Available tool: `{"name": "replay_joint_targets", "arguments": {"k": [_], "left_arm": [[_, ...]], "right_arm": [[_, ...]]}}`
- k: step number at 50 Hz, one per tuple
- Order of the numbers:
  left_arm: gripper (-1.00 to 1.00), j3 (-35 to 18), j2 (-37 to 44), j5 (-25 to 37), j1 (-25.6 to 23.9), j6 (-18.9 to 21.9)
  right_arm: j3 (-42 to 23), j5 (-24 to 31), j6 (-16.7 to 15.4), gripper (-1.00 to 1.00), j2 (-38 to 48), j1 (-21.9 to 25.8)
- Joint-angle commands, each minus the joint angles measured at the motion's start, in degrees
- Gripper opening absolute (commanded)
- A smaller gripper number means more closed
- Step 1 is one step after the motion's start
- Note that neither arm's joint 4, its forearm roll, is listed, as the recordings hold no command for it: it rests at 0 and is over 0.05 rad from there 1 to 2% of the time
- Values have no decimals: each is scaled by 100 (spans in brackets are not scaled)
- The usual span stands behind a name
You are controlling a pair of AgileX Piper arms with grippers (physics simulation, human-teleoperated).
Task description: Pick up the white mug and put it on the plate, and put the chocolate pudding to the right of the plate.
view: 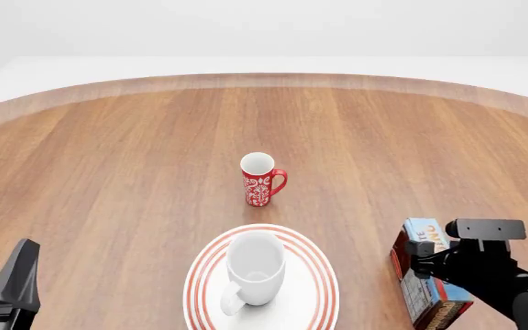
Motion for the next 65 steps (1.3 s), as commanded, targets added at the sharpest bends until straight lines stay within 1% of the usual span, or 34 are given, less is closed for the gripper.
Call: {"name": "replay_joint_targets", "arguments": {"k": [1, 11, 26, 34, 40, 42, 51, 65], "left_arm": [[100, 0, 0, 2, -3, 3], [100, 0, 0, 1, -4, 2], [100, 0, 0, 1, -1, 0], [100, 0, 0, -1, 1, 1], [100, 0, 0, 0, -1, 1], [100, 0, 0, 1, 0, -1], [100, 0, 0, -1, 3, -1], [100, 0, 0, 1, 5, -1]], "right_arm": [[-112, 199, 57, 100, -159, -2], [-400, 613, 129, 100, -488, 20], [-856, 1145, 389, 100, -951, 152], [-1182, 1379, 460, 100, -1268, 163], [-1352, 1422, 557, 100, -1499, 128], [-1377, 1436, 497, 100, -1565, 96], [-1443, 1421, 502, 100, -1974, -12], [-1377, 1398, 493, 100, -2665, 20]]}}
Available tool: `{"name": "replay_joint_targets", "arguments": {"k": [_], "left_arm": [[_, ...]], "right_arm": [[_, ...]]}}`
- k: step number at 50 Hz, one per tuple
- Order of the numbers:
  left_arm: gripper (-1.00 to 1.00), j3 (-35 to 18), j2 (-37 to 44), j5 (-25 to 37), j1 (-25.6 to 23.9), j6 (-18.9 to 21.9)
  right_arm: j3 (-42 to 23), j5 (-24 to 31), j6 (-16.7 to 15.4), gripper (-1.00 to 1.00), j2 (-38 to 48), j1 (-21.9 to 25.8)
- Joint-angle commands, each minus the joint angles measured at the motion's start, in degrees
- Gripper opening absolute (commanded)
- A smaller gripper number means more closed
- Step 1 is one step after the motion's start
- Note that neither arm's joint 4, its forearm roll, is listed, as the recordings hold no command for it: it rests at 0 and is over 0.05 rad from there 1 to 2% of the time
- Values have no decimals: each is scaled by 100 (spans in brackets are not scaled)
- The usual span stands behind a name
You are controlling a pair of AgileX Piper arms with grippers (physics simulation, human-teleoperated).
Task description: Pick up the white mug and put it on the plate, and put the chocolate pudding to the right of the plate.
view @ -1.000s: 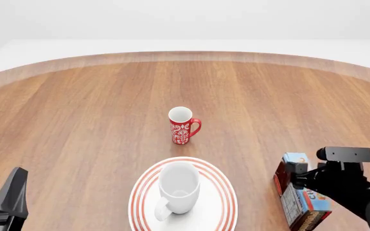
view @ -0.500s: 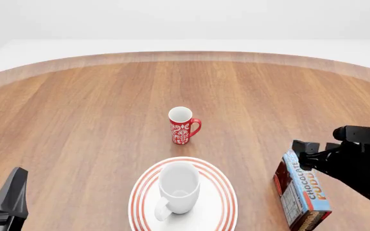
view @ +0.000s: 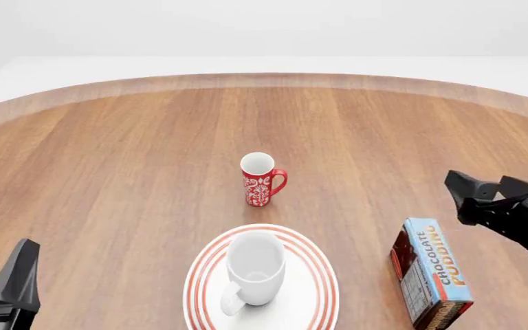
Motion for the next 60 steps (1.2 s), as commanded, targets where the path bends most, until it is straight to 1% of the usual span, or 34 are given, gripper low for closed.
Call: {"name": "replay_joint_targets", "arguments": {"k": [1, 6, 7, 9, 12, 15, 18, 21, 22, 26, 29, 31, 33, 37, 41, 44, 46, 49, 55, 60], "left_arm": [[100, 0, 0, 1, 2, 1], [100, 5, 0, 11, 30, 6], [100, 9, 0, 8, 35, 8], [100, 12, 0, 7, 35, 13], [100, 17, 0, 6, 46, 19], [100, 19, 0, 8, 54, 25], [100, 20, 0, 6, 58, 32], [100, 21, 0, 4, 73, 37], [100, 21, 0, 4, 75, 37], [100, 21, 0, 9, 87, 53], [100, 21, 0, 9, 95, 54], [100, 21, 0, 7, 94, 57], [100, 18, 0, -11, 83, 64], [100, 20, 0, -20, 64, 90], [100, 19, 0, -35, 64, 100], [100, 17, 0, -41, 64, 106], [100, 18, 0, -47, 61, 111], [100, 20, 0, -51, 64, 121], [100, 22, 0, -74, 74, 162], [100, 22, 0, -83, 116, 203]], "right_arm": [[50, -64, -26, 100, -559, -31], [128, -124, -77, 100, -867, -79], [137, -117, -188, 100, -1036, -123], [140, -118, -258, 100, -1235, -161], [181, -142, -277, 100, -1486, -260], [234, -144, -390, 100, -1843, -310], [266, -151, -411, 100, -2004, -351], [322, -142, -661, 100, -2604, -446], [337, -134, -700, 100, -2712, -478], [509, -194, -808, 100, -3123, -632], [599, -242, -885, 100, -3269, -658], [661, -266, -859, 100, -3322, -693], [720, -276, -961, 100, -3587, -744], [749, -305, -1040, 100, -3939, -838], [701, -621, -1050, 100, -3946, -950], [690, -854, -999, 100, -3947, -1084], [678, -1147, -964, 100, -3947, -1322], [789, -1388, -876, 100, -3947, -1482], [952, -1980, -894, 100, -3947, -1625], [1067, -2277, -823, 100, -3947, -1742]]}}
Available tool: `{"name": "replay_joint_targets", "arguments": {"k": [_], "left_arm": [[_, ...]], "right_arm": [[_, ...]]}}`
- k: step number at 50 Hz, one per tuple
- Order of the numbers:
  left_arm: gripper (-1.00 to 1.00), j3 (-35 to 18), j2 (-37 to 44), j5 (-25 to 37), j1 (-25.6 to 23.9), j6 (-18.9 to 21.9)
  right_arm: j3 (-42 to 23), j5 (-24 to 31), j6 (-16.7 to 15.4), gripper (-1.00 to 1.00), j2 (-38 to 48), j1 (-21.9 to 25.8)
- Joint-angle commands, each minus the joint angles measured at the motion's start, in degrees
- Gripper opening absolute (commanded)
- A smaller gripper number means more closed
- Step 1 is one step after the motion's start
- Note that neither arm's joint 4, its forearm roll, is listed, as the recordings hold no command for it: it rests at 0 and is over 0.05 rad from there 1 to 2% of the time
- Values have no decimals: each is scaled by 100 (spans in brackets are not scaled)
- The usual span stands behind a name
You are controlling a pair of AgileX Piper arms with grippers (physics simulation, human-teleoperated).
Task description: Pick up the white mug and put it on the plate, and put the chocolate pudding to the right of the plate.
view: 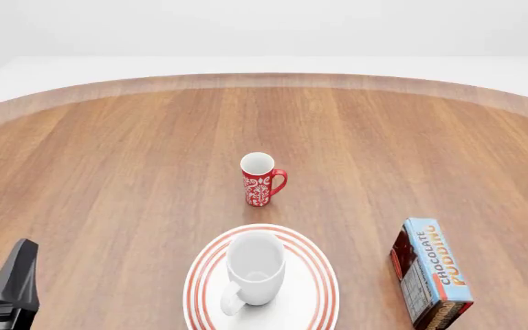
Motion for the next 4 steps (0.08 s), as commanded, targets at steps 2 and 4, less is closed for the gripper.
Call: {"name": "replay_joint_targets", "arguments": {"k": [2, 4], "left_arm": [[100, 2, 0, -27, 57, 80], [100, 3, 0, -16, 57, 102]], "right_arm": [[242, -961, 105, 100, -91, -408], [219, -996, 151, 100, -91, -444]]}}
